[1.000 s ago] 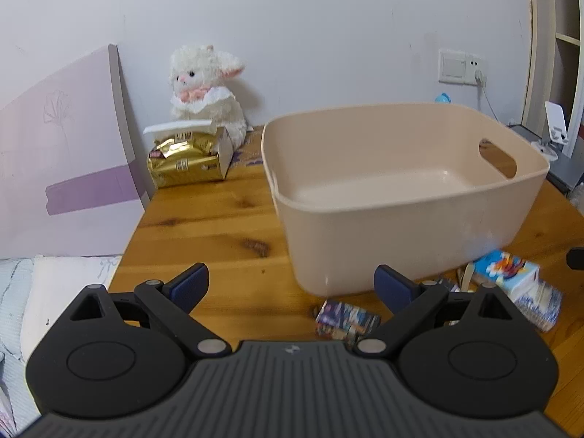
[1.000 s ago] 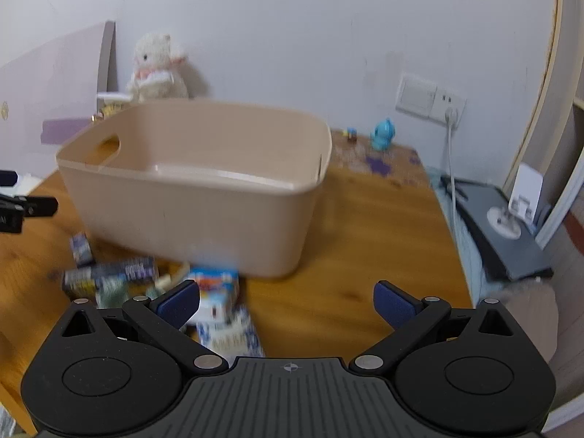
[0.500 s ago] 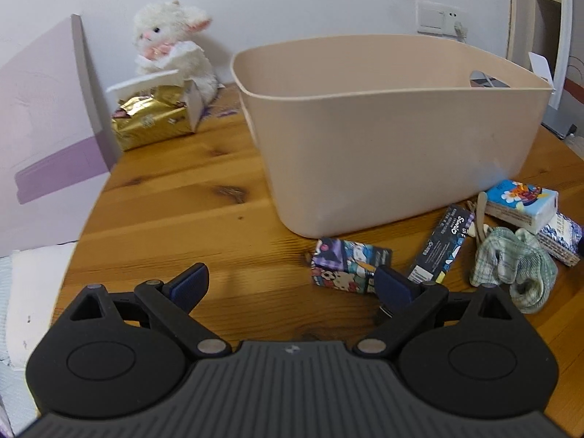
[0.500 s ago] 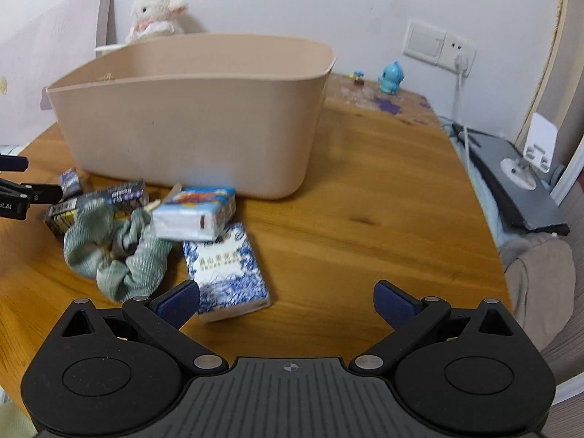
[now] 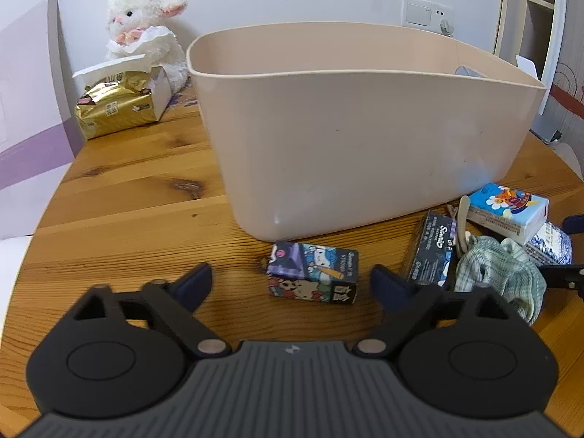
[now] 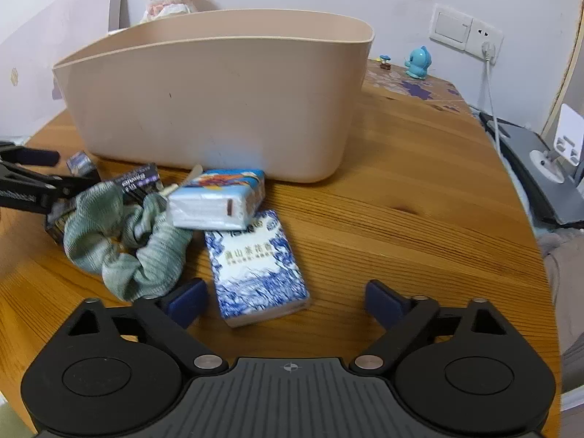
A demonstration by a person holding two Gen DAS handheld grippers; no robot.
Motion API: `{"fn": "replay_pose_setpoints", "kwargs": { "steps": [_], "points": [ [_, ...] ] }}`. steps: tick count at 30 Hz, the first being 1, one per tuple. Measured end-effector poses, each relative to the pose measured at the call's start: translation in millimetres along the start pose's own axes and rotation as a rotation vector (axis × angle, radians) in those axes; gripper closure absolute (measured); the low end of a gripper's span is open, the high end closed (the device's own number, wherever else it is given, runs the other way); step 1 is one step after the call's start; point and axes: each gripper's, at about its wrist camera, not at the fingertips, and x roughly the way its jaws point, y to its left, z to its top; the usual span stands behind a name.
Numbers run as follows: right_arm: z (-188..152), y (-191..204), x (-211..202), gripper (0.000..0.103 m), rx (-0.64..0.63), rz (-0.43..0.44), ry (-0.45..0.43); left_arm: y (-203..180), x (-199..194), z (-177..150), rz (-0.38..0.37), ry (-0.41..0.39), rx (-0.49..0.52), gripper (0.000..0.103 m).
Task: Organize objects
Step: 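Move both tools back to the remaining items on the table, then grasp the cartoon box with the left tool while the right tool grasps the blue-and-white tissue pack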
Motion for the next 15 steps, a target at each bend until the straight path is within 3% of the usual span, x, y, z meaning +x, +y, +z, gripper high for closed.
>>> {"fn": "replay_pose_setpoints", "kwargs": {
  "steps": [5,7,15],
  "points": [
    [2.9,7.1,-5.0,0.05,-0.037,0.034,-0.01,1.5,-0.1,0.2,-0.044,-0.003,-0.004,0.048],
    [2.5,9.6,-5.9,0.057,-0.049,0.033,-0.011,1.5,-2.3,-0.3,-0.05,-0.001,-0.006,0.05],
    [-4.7,12.2,-23.0,0.06,-0.069,0.025,-0.019,-0.3,-26.7,-6.5,-0.058,-0.025,-0.006,0.05]
  ]
}}
